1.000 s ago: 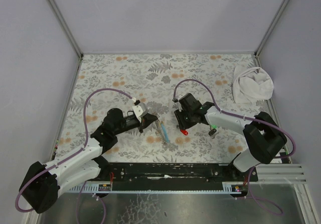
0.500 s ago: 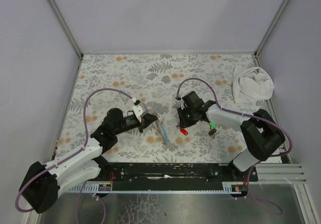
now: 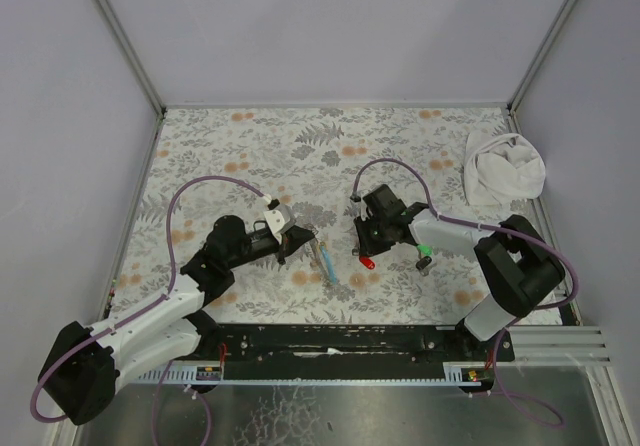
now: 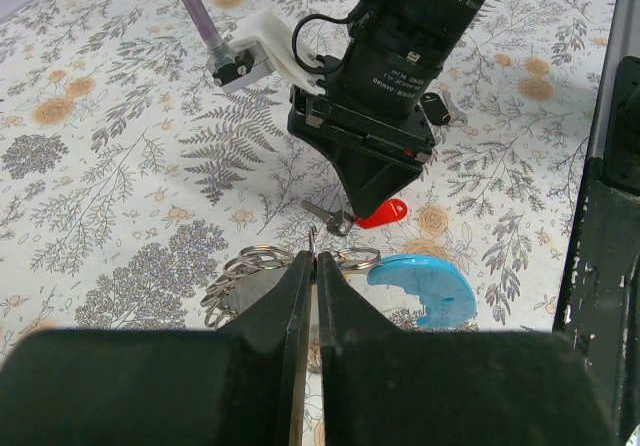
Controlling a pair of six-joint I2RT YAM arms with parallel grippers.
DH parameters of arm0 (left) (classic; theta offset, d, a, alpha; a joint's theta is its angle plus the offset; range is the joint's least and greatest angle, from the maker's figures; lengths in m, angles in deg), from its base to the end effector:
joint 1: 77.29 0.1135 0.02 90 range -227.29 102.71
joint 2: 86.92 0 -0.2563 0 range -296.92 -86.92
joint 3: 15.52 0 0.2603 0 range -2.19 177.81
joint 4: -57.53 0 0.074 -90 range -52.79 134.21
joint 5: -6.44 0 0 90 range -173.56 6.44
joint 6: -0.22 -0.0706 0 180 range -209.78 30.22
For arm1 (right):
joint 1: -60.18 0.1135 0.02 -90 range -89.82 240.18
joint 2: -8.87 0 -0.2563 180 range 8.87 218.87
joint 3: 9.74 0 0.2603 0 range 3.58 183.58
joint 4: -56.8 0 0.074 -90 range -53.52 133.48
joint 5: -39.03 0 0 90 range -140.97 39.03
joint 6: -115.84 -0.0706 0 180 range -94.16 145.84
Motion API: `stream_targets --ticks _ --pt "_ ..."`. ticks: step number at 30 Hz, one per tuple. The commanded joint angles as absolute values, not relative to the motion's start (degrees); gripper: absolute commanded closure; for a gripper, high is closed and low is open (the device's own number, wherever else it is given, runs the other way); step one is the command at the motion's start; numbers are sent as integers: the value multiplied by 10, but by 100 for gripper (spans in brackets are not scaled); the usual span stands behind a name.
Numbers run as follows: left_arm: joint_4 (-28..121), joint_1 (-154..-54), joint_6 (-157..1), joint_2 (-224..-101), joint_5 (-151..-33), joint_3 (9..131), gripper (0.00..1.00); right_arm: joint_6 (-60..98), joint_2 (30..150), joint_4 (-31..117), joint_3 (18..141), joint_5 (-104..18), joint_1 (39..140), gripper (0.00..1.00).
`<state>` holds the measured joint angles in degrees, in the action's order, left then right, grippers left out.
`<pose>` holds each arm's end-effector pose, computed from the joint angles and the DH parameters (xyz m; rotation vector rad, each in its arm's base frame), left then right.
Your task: Put the keys on the keyring
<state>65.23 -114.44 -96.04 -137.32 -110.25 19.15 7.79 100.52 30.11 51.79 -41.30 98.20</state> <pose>0.1745 -0.1720 0.2213 0.9683 1.4712 -0.7935 0.2536 0.2133 0.1189 -0.5254 2.5989 0.5692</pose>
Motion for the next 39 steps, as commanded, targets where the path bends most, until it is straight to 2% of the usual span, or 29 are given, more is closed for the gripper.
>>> stream_targets --ticks 1,14,29,39 --pt "703 -1146 -960 -1370 -1105 193 100 71 1014 319 516 -406 978 78" --pt "703 -1146 -961 -1377 -1108 196 100 70 1017 324 517 -408 977 78" --pt "702 -1147 -963 -1378 -1118 196 100 98 977 303 518 -405 978 100" --pt "697 -1147 -974 -1382 -1145 200 100 213 874 331 503 -363 978 100"
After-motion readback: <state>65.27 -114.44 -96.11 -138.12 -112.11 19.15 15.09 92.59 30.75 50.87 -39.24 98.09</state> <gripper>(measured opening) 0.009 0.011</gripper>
